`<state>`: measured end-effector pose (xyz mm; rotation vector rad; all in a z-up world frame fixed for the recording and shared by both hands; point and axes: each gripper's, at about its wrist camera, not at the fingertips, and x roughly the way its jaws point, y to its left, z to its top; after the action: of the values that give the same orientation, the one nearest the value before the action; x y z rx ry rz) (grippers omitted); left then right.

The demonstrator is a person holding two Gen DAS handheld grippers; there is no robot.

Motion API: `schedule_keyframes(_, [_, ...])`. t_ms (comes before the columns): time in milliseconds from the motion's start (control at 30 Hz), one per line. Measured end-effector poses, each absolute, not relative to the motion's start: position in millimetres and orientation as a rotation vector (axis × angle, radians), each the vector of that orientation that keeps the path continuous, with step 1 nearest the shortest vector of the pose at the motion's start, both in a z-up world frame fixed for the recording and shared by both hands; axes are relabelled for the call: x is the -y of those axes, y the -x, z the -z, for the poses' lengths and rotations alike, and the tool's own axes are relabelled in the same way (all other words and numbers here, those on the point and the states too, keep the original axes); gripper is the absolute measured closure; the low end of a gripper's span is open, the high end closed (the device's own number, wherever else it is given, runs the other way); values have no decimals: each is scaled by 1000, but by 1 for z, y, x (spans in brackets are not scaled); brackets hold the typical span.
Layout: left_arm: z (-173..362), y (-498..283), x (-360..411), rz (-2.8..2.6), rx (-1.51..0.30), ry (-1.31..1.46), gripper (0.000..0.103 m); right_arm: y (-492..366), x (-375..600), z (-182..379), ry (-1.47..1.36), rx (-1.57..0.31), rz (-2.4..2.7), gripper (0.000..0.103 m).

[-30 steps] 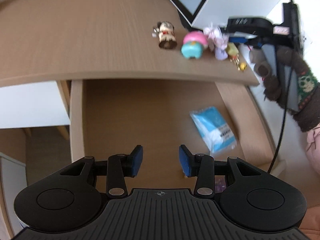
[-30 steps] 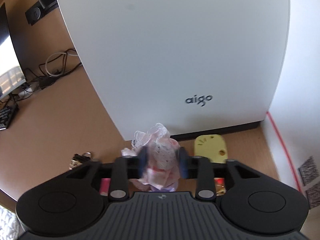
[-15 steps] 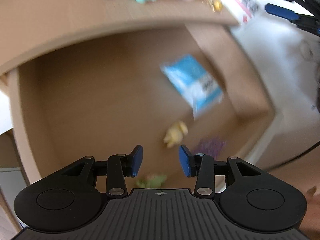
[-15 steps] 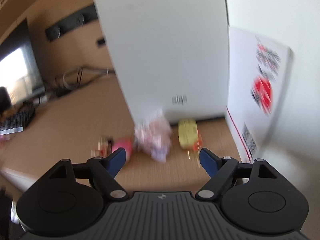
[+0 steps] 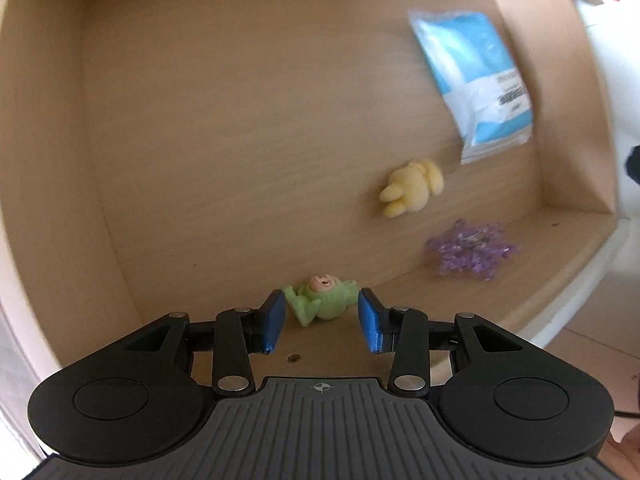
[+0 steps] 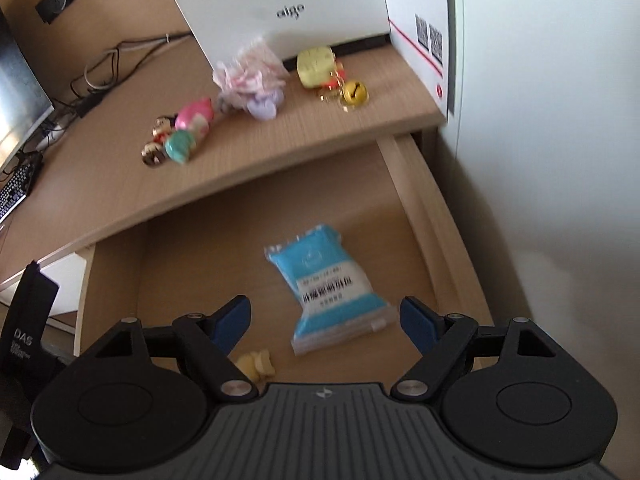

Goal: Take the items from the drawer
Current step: 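Grasp the small green toy in the drawer with the left tool, then grasp the yellow bunny figure with the right tool while the left lifts the green toy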

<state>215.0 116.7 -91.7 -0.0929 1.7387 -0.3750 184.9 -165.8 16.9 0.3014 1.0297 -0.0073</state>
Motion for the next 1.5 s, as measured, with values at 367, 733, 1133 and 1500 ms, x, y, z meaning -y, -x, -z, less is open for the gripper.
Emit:
schedule_keyframes(367, [97,-217,-119,347,-1698,215,67,-188,167,-9,-291,-1081,2,18])
schedule_keyframes(733, [24,-209,-179,315,-1399,372,67,-224,126,29,-287,-1271,-192,18])
schedule_keyframes(1133, [-1,-210,-219,264,-1298,454,67,-260,39,83,23,-1446,-312,19])
schedule_keyframes(1500, [16,-220,-209,277,-1317,470,67,-256,12,97,241,-1481,-334,57])
